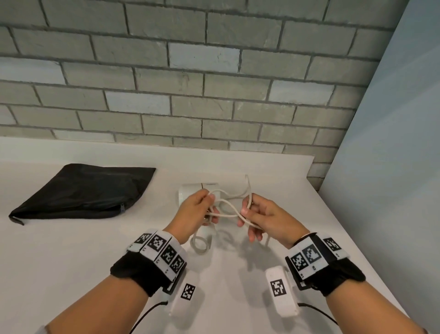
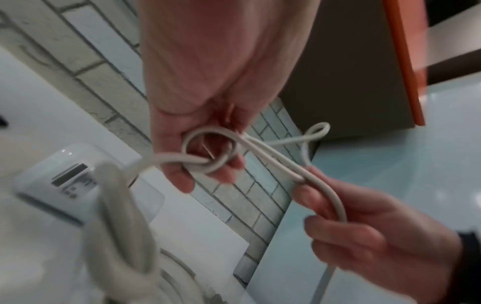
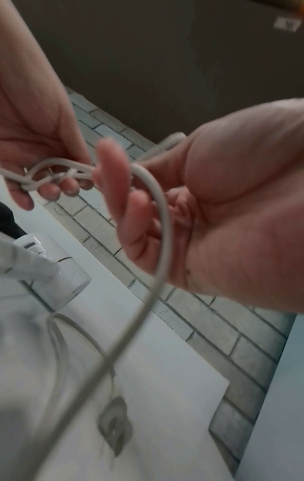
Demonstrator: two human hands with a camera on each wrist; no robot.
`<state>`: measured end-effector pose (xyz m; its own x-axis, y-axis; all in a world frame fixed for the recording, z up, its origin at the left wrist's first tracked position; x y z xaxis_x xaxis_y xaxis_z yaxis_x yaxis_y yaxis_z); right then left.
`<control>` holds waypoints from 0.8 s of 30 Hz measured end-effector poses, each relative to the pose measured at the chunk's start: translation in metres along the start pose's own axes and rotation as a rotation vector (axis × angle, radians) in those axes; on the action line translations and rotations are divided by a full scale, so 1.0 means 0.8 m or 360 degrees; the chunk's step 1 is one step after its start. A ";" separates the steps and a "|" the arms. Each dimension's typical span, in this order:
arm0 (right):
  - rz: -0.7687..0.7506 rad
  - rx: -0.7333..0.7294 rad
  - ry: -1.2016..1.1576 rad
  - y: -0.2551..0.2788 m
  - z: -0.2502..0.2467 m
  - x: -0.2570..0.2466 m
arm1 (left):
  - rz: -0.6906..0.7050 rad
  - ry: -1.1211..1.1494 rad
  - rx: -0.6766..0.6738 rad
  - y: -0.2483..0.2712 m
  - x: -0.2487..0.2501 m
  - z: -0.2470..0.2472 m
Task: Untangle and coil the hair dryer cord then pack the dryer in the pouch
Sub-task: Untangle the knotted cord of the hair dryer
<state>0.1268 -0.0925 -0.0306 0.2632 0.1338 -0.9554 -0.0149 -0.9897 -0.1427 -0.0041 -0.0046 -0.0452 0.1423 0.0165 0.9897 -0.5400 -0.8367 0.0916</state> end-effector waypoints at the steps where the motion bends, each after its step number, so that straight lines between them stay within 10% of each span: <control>1: -0.0034 -0.0022 -0.0021 0.004 0.000 0.000 | -0.0047 0.0107 0.0069 -0.002 -0.002 -0.007; 5: -0.0113 0.0156 -0.0178 0.014 -0.016 0.005 | -0.0257 0.0512 0.0051 -0.006 -0.009 -0.016; 9: -0.0120 0.0337 -0.0263 0.015 -0.036 0.006 | -0.0330 0.0828 -0.0434 -0.002 0.001 -0.004; 18: -0.0133 0.0222 -0.0004 0.009 -0.026 -0.010 | -0.0357 0.0116 -0.1022 0.013 0.004 0.027; 24: -0.0065 0.0272 0.0024 0.009 -0.033 0.002 | -0.0434 0.0847 -0.0384 -0.015 0.000 -0.002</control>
<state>0.1525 -0.1010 -0.0260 0.2815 0.1718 -0.9441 -0.1674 -0.9600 -0.2246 0.0007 0.0062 -0.0463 -0.0968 0.5326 0.8408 -0.7229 -0.6184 0.3084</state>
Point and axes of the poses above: each hand's wrist, its own y-axis away from the middle knuckle, its own z-axis out of the palm, x = y × z, the point moved 6 cm from there along -y, towards the middle knuckle, and after that the axes turned 7 degrees about -z, right-handed, at the moved point
